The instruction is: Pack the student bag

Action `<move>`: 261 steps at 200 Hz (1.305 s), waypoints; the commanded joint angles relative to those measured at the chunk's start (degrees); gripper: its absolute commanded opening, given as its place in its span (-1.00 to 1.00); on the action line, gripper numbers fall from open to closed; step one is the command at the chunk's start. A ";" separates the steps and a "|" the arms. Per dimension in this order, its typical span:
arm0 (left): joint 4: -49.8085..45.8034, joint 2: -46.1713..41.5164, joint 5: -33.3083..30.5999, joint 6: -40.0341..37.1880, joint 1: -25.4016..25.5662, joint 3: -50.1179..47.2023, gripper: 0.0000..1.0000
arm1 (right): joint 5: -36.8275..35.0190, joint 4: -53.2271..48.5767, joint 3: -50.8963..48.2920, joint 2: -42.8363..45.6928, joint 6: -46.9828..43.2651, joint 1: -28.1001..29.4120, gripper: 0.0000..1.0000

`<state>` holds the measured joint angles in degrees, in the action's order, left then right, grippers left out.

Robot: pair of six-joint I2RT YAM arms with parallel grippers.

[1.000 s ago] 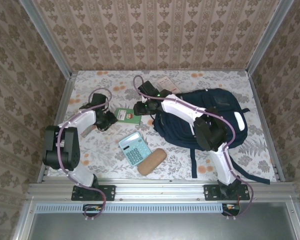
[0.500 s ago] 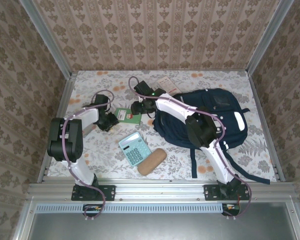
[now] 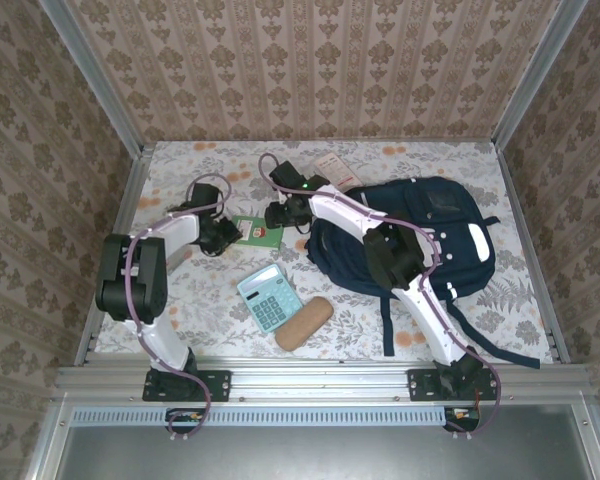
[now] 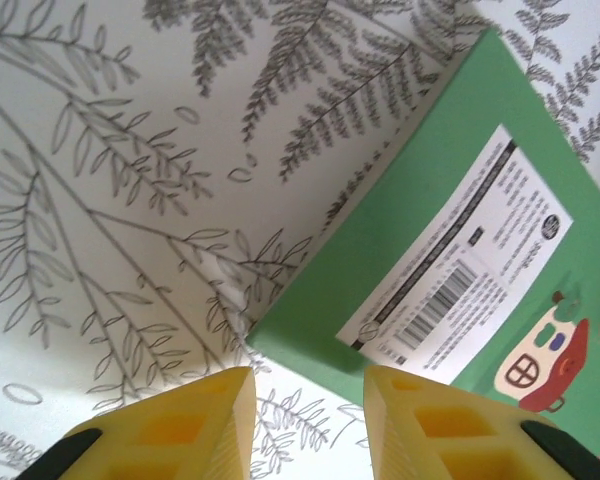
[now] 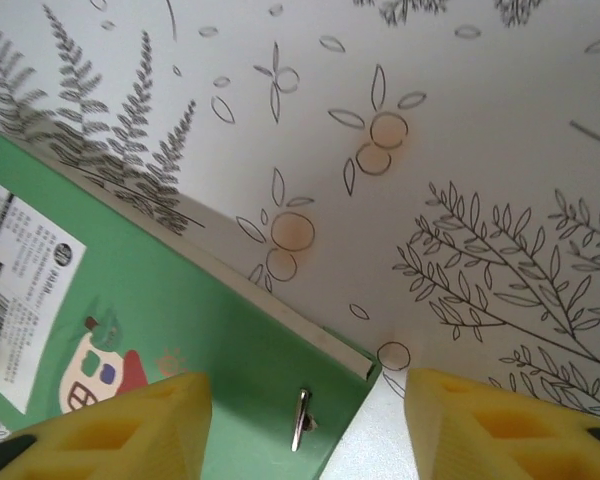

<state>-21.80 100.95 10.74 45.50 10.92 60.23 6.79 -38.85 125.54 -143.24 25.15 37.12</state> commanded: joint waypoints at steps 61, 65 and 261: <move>0.62 6.26 0.91 -1.01 0.41 7.06 -0.40 | 4.00 5.63 -18.09 10.56 2.70 3.04 -0.30; 0.39 6.44 0.71 -1.27 0.40 7.45 -0.40 | 4.40 6.54 -19.66 11.48 3.15 3.27 -0.32; -0.46 -1.82 5.23 -8.16 0.46 3.09 -0.26 | 0.24 6.38 -18.05 12.82 3.78 2.64 -0.11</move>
<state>-22.46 100.53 14.81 39.20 10.90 64.42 7.14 -29.93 105.43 -127.85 28.82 40.14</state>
